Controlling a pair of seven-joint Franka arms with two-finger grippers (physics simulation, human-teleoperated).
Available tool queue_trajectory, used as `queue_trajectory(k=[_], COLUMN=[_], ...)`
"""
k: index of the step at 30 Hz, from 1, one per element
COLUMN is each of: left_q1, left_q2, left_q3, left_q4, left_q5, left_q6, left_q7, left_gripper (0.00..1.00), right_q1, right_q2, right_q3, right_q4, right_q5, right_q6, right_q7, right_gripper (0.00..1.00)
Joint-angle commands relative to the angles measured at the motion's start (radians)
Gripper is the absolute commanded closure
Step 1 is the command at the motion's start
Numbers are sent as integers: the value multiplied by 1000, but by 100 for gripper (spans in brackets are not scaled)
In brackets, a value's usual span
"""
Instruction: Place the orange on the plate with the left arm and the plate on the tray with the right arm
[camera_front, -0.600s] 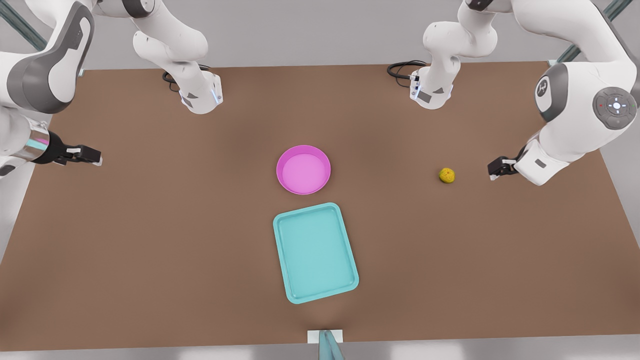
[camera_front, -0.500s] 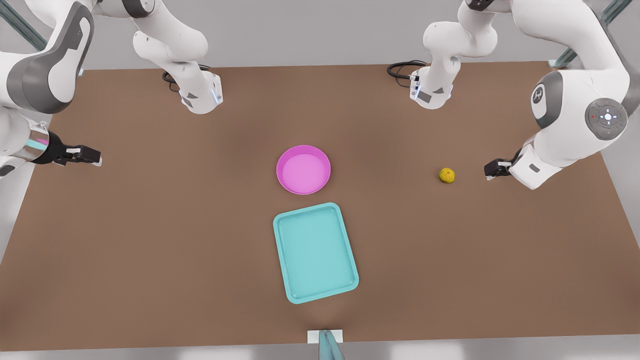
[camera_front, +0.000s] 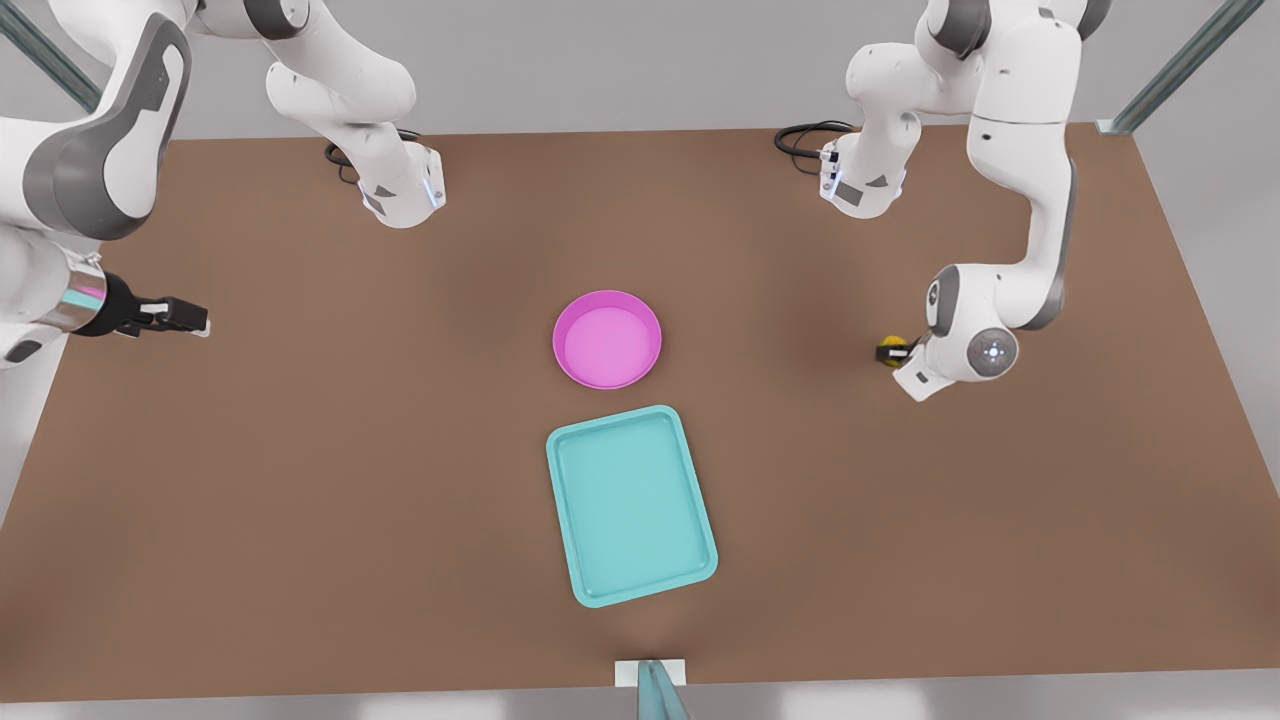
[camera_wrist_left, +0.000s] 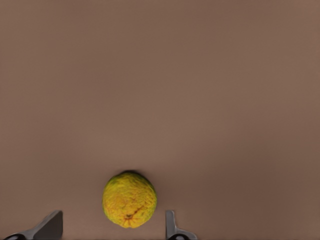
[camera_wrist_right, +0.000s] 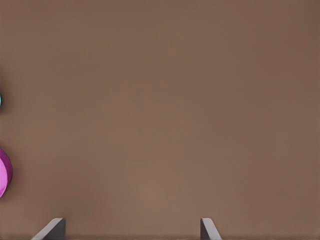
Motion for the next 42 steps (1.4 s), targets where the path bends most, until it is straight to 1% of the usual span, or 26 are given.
queue_trajectory(k=[1,5,19,20,21,23,24,25,27,28,29,30,31,32,33,35,37,38,39,40,41,42], left_q1=[-1,-3,-3,-3,-3,-3,-3,-3,-9,-21,-45,-93,-122,-153,-237,-432,-553,-570,-602,-618,-618,-622], left_q2=[6,65,126,126,127,127,126,126,114,103,85,62,66,80,114,216,333,379,414,450,486,505], left_q3=[0,-1,-1,-1,-1,-1,-1,-1,-1,-12,-20,-66,-136,-216,-251,-251,-253,-253,-256,-256,-256,-256], left_q4=[-14,-16,-37,-37,-37,-39,-39,-37,-36,-23,10,79,157,223,272,458,622,682,736,793,835,842], left_q5=[1,1,1,1,1,1,1,1,1,-5,-11,-12,-14,-48,-80,-83,-89,-91,-155,-161,-161,-160], left_q6=[90,88,110,110,110,117,116,114,98,56,-10,-125,-201,-240,-234,-243,-245,-245,-245,-245,-243,-231], left_q7=[132,131,124,124,124,124,124,124,114,86,65,-36,-144,-247,-323,-536,-696,-721,-761,-788,-805,-807], left_gripper=[0,0,1,15,24,24,27,34,34,34,34,34,34,34,33,33,33,33,33,33,33,33], right_q1=[-1,1,-4,-4,-5,-5,-5,-5,-5,-5,-7,-7,-7,-7,-5,-7,-7,-7,-8,-7,-7,-7], right_q2=[-1,1,2,5,7,5,7,7,7,7,7,7,7,7,7,7,10,10,12,12,12,12], right_q3=[0,0,0,0,0,0,0,0,0,0,0,0,0,0,0,0,0,0,0,0,0,0], right_q4=[0,0,-7,-7,-7,-7,-7,-7,-7,-12,-12,-12,-12,-12,-12,-12,-13,-13,-13,-21,-21,-21], right_q5=[1,2,7,7,7,7,7,7,7,8,8,8,8,8,8,8,8,8,8,8,8,8], right_q6=[0,0,0,0,0,0,0,-2,-2,-2,0,-2,-2,-2,0,-2,-2,0,-2,0,0,0], right_q7=[-10,-10,-12,-12,-12,-12,-12,-12,-12,-12,-12,-15,-15,-15,-15,-22,-24,-24,-24,-24,-24,-24], right_gripper=[0,0,0,0,0,0,0,0,0,0,0,0,0,0,0,0,0,0,0,0,0,0])
